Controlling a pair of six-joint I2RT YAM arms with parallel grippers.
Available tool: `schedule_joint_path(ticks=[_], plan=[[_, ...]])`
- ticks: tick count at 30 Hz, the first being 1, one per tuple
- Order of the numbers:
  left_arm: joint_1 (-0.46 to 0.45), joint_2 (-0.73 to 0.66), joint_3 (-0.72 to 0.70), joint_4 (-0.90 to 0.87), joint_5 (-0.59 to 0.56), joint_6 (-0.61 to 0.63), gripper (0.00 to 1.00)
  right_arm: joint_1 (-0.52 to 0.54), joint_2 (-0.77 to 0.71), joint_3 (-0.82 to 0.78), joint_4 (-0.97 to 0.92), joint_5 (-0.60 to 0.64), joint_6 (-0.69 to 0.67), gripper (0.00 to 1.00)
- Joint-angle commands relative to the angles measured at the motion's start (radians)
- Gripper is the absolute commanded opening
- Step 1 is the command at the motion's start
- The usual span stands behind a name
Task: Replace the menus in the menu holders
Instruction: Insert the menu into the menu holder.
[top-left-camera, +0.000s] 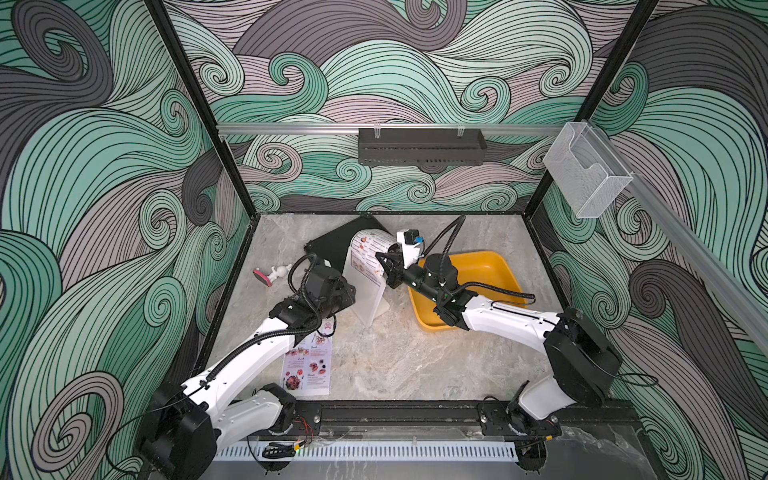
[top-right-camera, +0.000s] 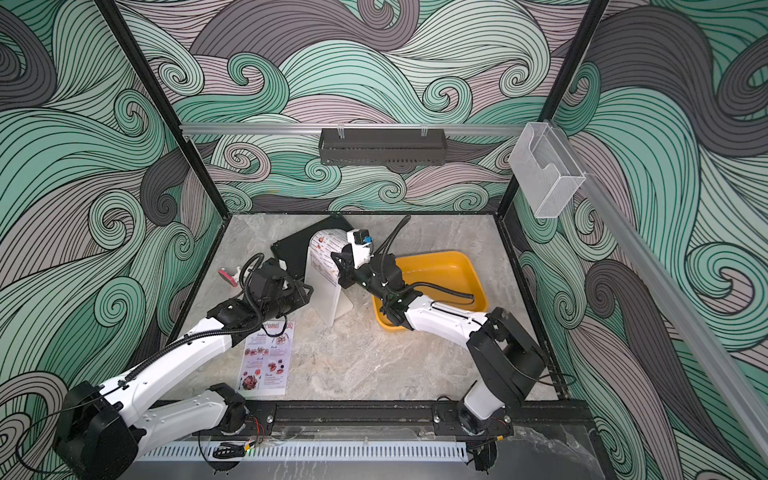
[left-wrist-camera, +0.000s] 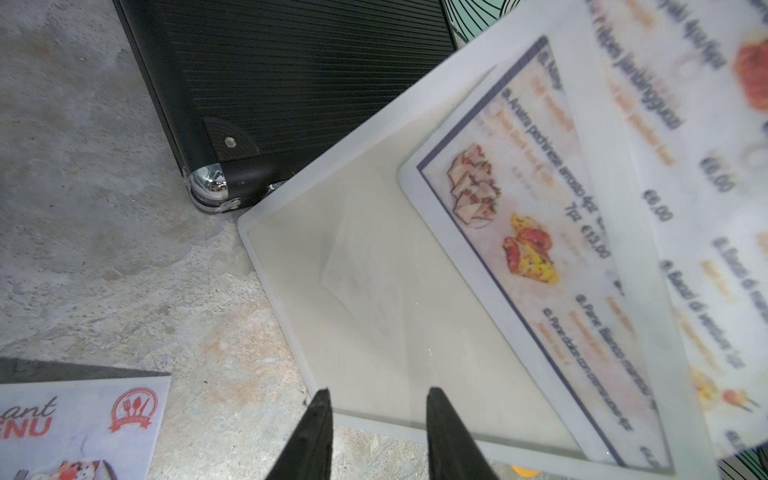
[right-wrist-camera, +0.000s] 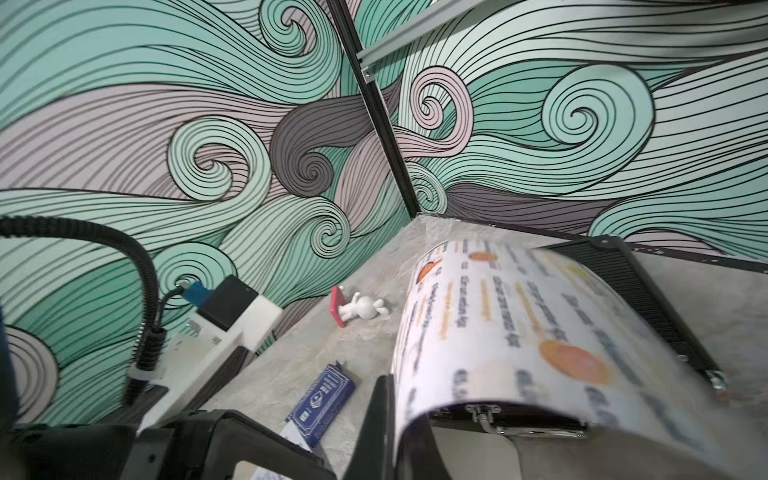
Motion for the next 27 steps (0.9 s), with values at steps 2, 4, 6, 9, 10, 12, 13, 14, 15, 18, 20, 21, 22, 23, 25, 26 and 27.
schedule_joint_path(ticks=[2, 4, 6, 9, 10, 12, 13, 14, 15, 18, 20, 21, 22, 23, 25, 26, 27], plan=[[0.007, -0.034, 0.010, -0.020, -0.041, -0.006, 0.38, 0.010, -0.029, -0.048, 0.050, -0.065, 0.028, 0.08], [0.007, -0.043, 0.009, -0.021, -0.056, -0.005, 0.39, 0.011, -0.047, -0.063, 0.044, -0.073, 0.018, 0.12], [0.007, -0.051, 0.003, -0.014, -0.067, -0.003, 0.39, 0.007, -0.064, -0.055, 0.005, -0.068, -0.008, 0.22], [0.007, -0.057, 0.005, -0.011, -0.071, 0.002, 0.39, -0.015, -0.072, -0.025, -0.010, -0.057, -0.004, 0.39], [0.007, -0.057, 0.007, -0.013, -0.072, 0.002, 0.39, -0.024, -0.070, -0.009, -0.011, -0.058, 0.001, 0.39], [0.007, -0.060, 0.011, -0.017, -0.071, 0.002, 0.39, -0.041, -0.061, 0.025, -0.022, -0.070, 0.011, 0.40], [0.007, -0.062, 0.009, -0.019, -0.071, 0.002, 0.39, -0.049, -0.051, 0.042, -0.020, -0.082, 0.020, 0.39], [0.007, -0.064, 0.011, -0.021, -0.072, 0.001, 0.39, -0.058, -0.041, 0.052, -0.017, -0.086, 0.029, 0.38], [0.007, -0.067, 0.011, -0.024, -0.074, 0.003, 0.39, -0.063, -0.033, 0.061, -0.012, -0.089, 0.032, 0.37], [0.006, -0.080, 0.009, -0.032, -0.081, 0.007, 0.39, -0.070, -0.012, 0.072, -0.009, -0.098, 0.043, 0.32], [0.007, -0.088, 0.008, -0.036, -0.087, 0.011, 0.39, -0.072, -0.004, 0.067, 0.001, -0.113, 0.056, 0.28], [0.007, -0.093, 0.006, -0.036, -0.089, 0.012, 0.39, -0.071, -0.001, 0.062, 0.007, -0.124, 0.064, 0.25], [0.007, -0.097, 0.004, -0.035, -0.092, 0.012, 0.39, -0.072, -0.001, 0.057, 0.012, -0.132, 0.074, 0.23], [0.007, -0.099, 0.001, -0.034, -0.094, 0.013, 0.39, -0.071, -0.001, 0.052, 0.018, -0.136, 0.081, 0.20], [0.007, -0.104, -0.004, -0.030, -0.096, 0.013, 0.39, -0.071, -0.006, 0.040, 0.024, -0.142, 0.093, 0.16], [0.007, -0.105, -0.003, -0.029, -0.097, 0.013, 0.39, -0.071, -0.009, 0.039, 0.025, -0.145, 0.095, 0.14], [0.007, -0.106, -0.003, -0.029, -0.097, 0.014, 0.39, -0.071, -0.011, 0.036, 0.023, -0.148, 0.095, 0.12]])
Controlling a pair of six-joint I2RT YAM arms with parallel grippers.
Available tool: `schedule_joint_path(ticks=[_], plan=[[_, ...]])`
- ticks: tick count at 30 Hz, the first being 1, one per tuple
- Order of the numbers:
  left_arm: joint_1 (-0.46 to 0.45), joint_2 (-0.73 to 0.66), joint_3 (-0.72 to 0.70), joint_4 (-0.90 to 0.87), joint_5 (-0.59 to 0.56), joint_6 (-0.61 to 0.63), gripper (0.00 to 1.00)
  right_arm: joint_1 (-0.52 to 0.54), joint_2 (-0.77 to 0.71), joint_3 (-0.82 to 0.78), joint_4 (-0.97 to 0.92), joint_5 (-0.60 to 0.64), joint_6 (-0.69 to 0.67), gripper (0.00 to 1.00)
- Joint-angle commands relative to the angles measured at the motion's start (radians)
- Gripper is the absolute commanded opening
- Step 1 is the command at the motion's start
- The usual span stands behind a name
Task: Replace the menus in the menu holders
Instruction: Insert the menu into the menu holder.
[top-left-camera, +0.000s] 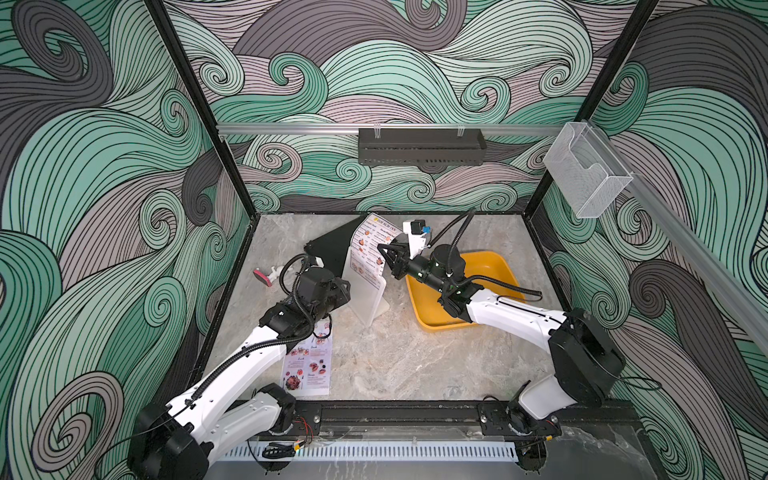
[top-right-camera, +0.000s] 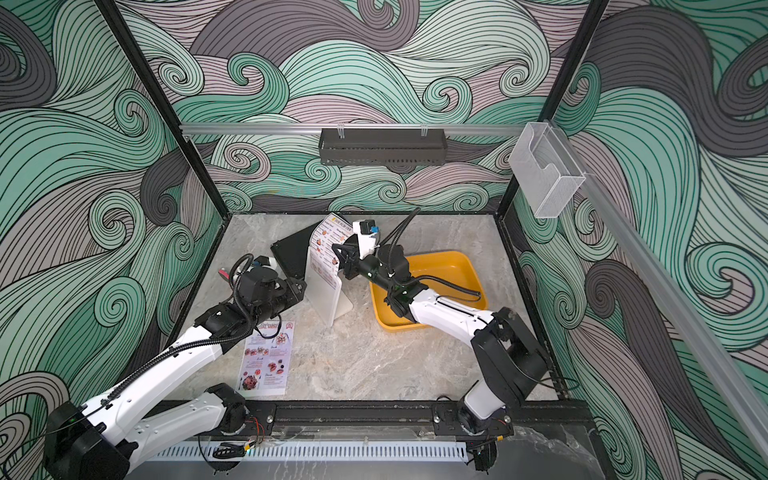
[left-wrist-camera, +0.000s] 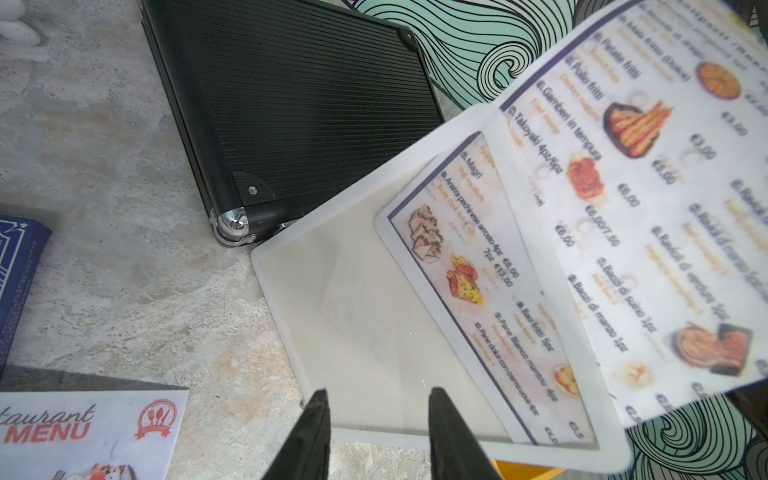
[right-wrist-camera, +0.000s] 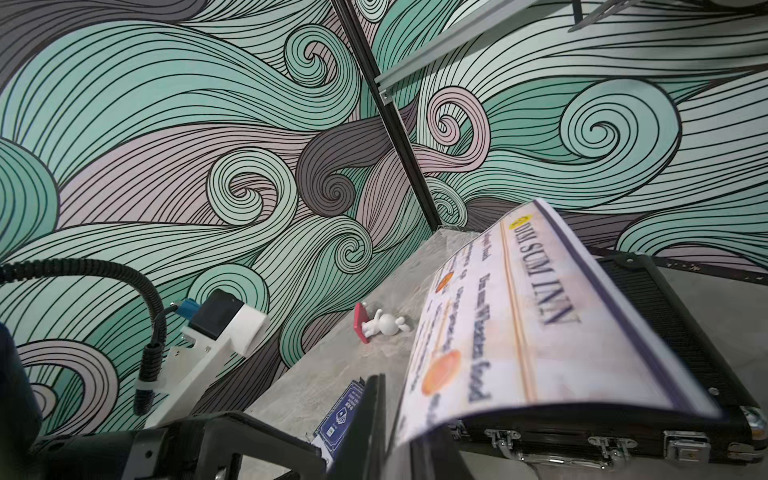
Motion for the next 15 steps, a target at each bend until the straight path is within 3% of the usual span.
schedule_joint_path(ticks=[1, 5, 10, 12, 15], plan=[[0.007, -0.015, -0.002, -0.014, -0.026, 0.012, 0.39, -0.002, -0.007, -0.014, 0.029, -0.029, 0.021, 0.08], [0.007, -0.020, -0.002, -0.016, -0.028, 0.013, 0.39, 0.005, -0.031, -0.034, 0.024, -0.035, 0.017, 0.01], [0.007, -0.023, -0.006, -0.014, -0.033, 0.002, 0.39, 0.029, -0.044, -0.104, 0.064, -0.017, 0.002, 0.02], [0.007, -0.025, -0.005, -0.013, -0.035, -0.003, 0.40, 0.035, -0.050, -0.120, 0.077, -0.011, 0.001, 0.08], [0.007, -0.028, -0.005, -0.013, -0.039, -0.003, 0.40, 0.035, -0.066, -0.115, 0.060, 0.012, -0.011, 0.27]])
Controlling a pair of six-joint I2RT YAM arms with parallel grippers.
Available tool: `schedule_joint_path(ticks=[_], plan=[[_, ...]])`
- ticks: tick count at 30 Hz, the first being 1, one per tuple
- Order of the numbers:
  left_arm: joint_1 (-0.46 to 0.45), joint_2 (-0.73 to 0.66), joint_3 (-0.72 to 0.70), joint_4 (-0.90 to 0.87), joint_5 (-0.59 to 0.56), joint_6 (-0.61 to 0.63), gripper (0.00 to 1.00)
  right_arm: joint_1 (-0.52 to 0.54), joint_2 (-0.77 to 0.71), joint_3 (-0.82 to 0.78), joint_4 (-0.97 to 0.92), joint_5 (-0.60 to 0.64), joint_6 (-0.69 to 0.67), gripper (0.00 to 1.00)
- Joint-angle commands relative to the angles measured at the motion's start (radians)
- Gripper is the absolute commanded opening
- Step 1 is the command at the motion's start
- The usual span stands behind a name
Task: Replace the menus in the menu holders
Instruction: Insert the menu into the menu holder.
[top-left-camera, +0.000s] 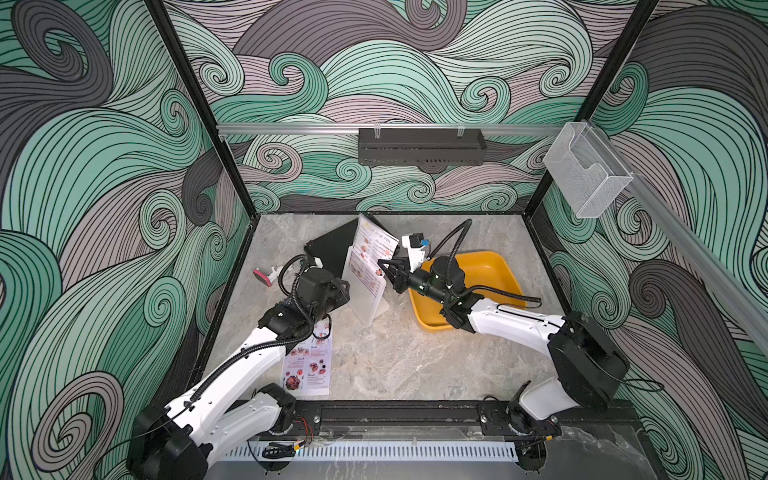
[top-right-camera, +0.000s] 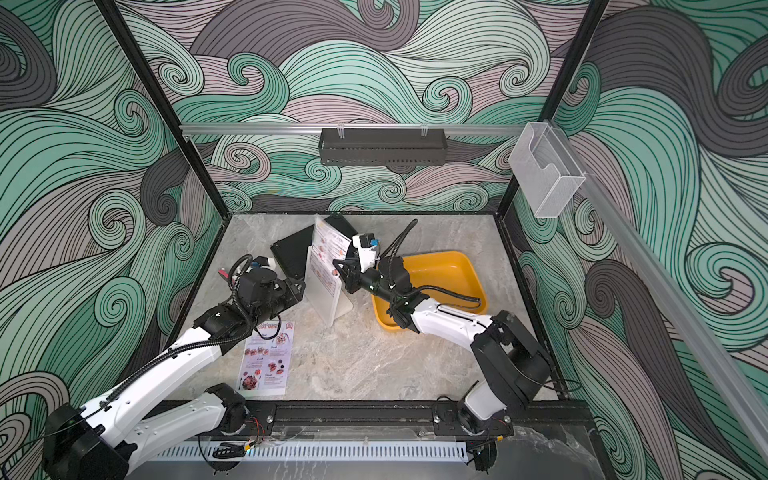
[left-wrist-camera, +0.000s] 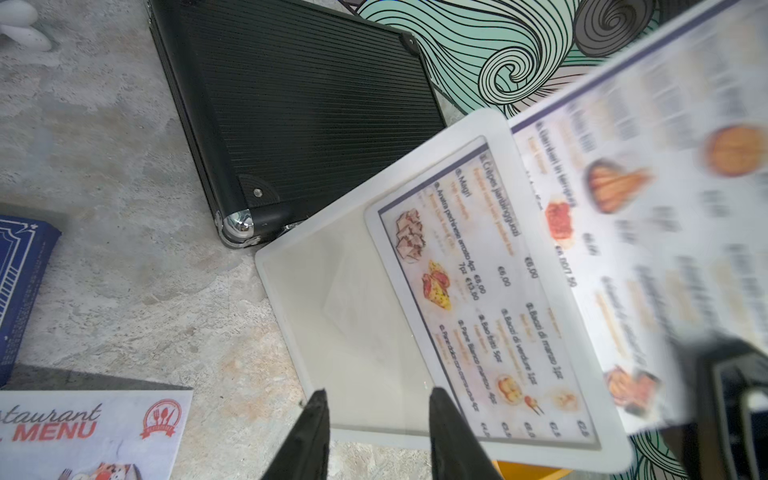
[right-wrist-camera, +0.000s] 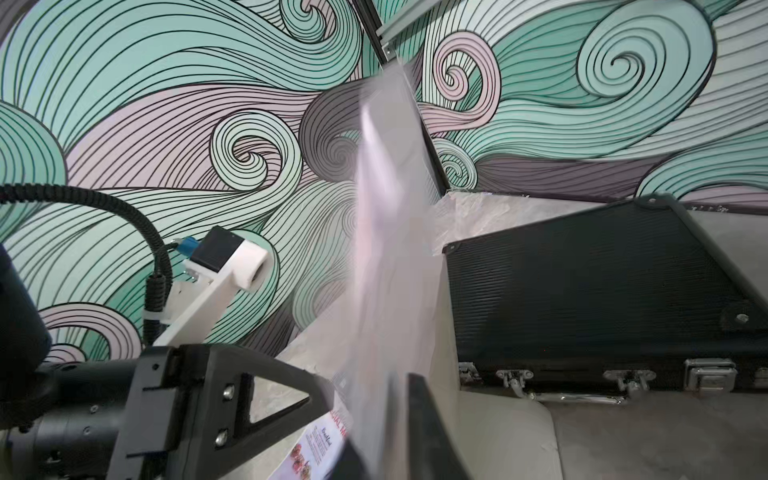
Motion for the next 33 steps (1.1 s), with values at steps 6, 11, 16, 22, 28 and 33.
schedule_joint_path(ticks=[6, 11, 16, 22, 28, 33], plan=[[0.007, -0.024, -0.001, -0.009, -0.029, -0.002, 0.40, -0.016, -0.021, 0.079, -0.025, 0.045, -0.042, 0.37], [0.006, -0.033, -0.003, -0.013, -0.034, 0.004, 0.40, -0.027, -0.001, 0.108, -0.017, 0.032, -0.040, 0.29], [0.007, -0.044, -0.007, -0.008, -0.044, 0.016, 0.40, -0.025, -0.017, 0.105, -0.066, -0.031, -0.057, 0.15], [0.007, -0.064, 0.005, 0.003, -0.051, 0.034, 0.40, -0.006, -0.050, 0.020, -0.081, -0.071, -0.063, 0.03], [0.007, -0.055, 0.049, 0.008, -0.051, 0.045, 0.42, -0.005, -0.069, 0.039, -0.110, -0.040, -0.093, 0.37], [0.007, -0.034, 0.093, 0.008, -0.042, 0.053, 0.43, -0.019, -0.035, 0.113, -0.143, -0.013, -0.102, 0.40]])
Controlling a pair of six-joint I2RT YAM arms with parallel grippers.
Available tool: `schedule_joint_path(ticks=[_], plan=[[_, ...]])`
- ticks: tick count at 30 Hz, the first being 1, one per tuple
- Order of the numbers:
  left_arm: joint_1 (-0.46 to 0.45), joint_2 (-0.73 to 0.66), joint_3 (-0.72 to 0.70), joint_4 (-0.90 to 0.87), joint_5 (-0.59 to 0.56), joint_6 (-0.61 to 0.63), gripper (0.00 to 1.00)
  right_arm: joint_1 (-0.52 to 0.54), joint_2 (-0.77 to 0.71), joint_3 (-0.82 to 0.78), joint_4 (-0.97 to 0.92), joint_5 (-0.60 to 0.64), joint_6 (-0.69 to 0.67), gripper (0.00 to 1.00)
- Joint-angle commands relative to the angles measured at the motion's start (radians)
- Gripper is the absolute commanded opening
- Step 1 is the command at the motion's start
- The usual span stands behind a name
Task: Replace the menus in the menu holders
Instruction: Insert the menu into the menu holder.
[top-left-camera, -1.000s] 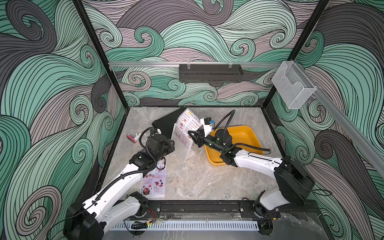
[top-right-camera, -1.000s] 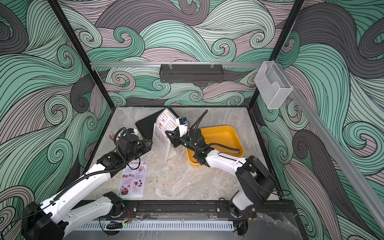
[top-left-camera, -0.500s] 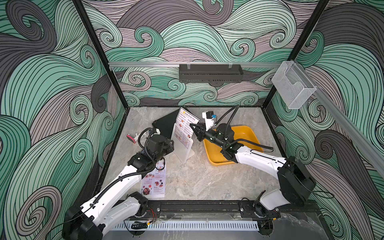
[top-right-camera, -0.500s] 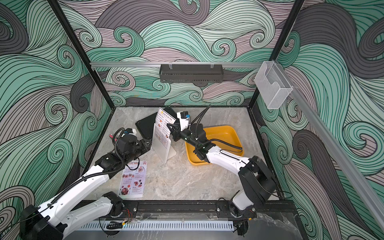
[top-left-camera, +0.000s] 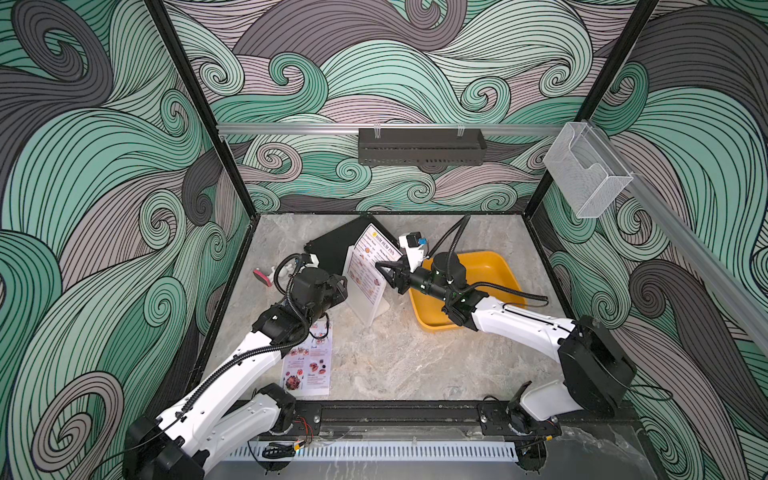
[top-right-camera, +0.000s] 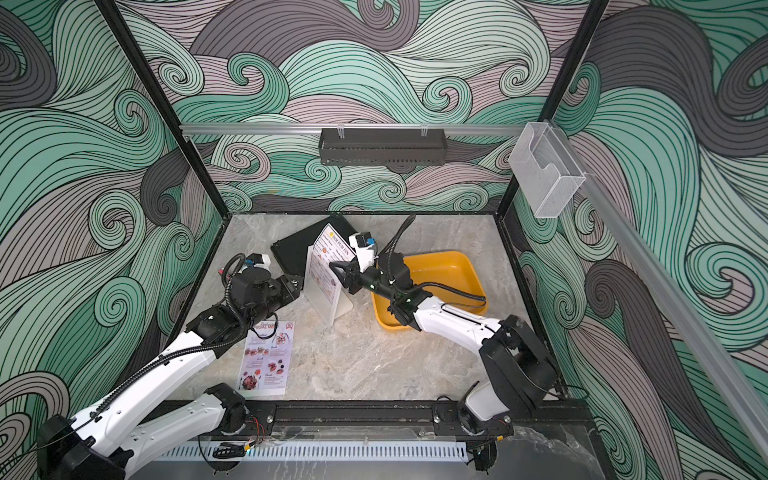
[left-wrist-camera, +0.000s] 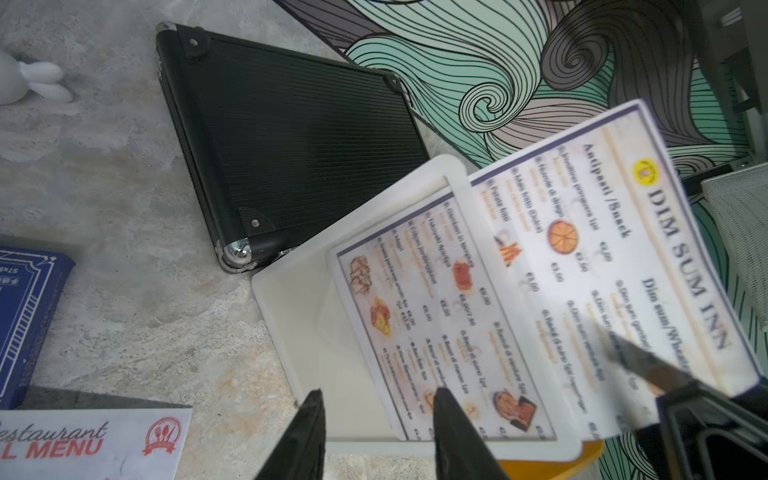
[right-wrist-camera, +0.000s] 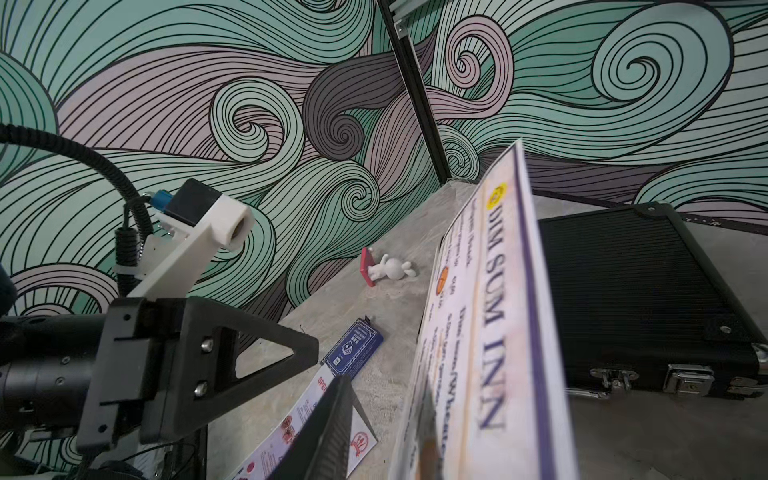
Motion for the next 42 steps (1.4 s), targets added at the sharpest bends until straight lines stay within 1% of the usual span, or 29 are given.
schedule_joint_path(ticks=[1, 4, 8, 10, 12, 14, 16, 19, 20, 21, 22, 27, 31, 34, 39, 42], plan=[[0.007, 0.011, 0.069, 0.008, -0.012, 0.022, 0.43, -0.009, 0.010, 0.061, -0.006, 0.024, -0.017, 0.38], [0.007, 0.023, 0.082, 0.011, -0.011, 0.026, 0.43, -0.010, 0.014, 0.065, -0.009, 0.023, -0.015, 0.30], [0.007, 0.040, 0.107, 0.015, 0.000, 0.028, 0.44, -0.005, 0.010, 0.058, -0.048, -0.018, -0.020, 0.13], [0.007, 0.051, 0.127, 0.018, 0.006, 0.028, 0.45, 0.002, 0.011, 0.044, -0.057, -0.035, -0.019, 0.09], [0.007, 0.065, 0.156, 0.018, 0.016, 0.026, 0.46, 0.010, 0.006, 0.029, -0.068, -0.046, -0.025, 0.08], [0.007, 0.083, 0.190, 0.017, 0.027, 0.023, 0.47, 0.015, 0.001, 0.024, -0.093, -0.054, -0.037, 0.10], [0.005, 0.106, 0.228, 0.015, 0.038, 0.016, 0.48, 0.018, -0.001, 0.024, -0.112, -0.058, -0.050, 0.15], [0.004, 0.153, 0.302, 0.016, 0.076, -0.006, 0.48, 0.017, -0.017, 0.026, -0.141, -0.043, -0.082, 0.20], [0.003, 0.174, 0.327, 0.014, 0.093, -0.015, 0.49, 0.017, -0.028, 0.029, -0.152, -0.037, -0.097, 0.26], [0.002, 0.198, 0.360, 0.012, 0.115, -0.024, 0.50, 0.015, -0.041, 0.028, -0.163, -0.027, -0.111, 0.34], [0.001, 0.221, 0.384, 0.011, 0.131, -0.031, 0.51, 0.014, -0.052, 0.026, -0.170, -0.018, -0.120, 0.37], [-0.015, 0.365, 0.538, -0.054, 0.201, -0.079, 0.52, 0.004, -0.108, 0.016, -0.225, 0.009, -0.136, 0.46], [-0.053, 0.473, 0.676, -0.142, 0.208, -0.084, 0.53, 0.003, -0.174, -0.020, -0.283, 0.067, -0.155, 0.48], [-0.076, 0.551, 0.756, -0.217, 0.174, -0.083, 0.54, 0.003, -0.245, -0.053, -0.324, 0.100, -0.170, 0.49], [-0.081, 0.617, 0.816, -0.333, 0.147, -0.087, 0.54, 0.004, -0.344, -0.092, -0.386, 0.126, -0.171, 0.49], [-0.087, 0.631, 0.835, -0.401, 0.129, -0.083, 0.53, 0.004, -0.389, -0.113, -0.404, 0.145, -0.170, 0.49]])
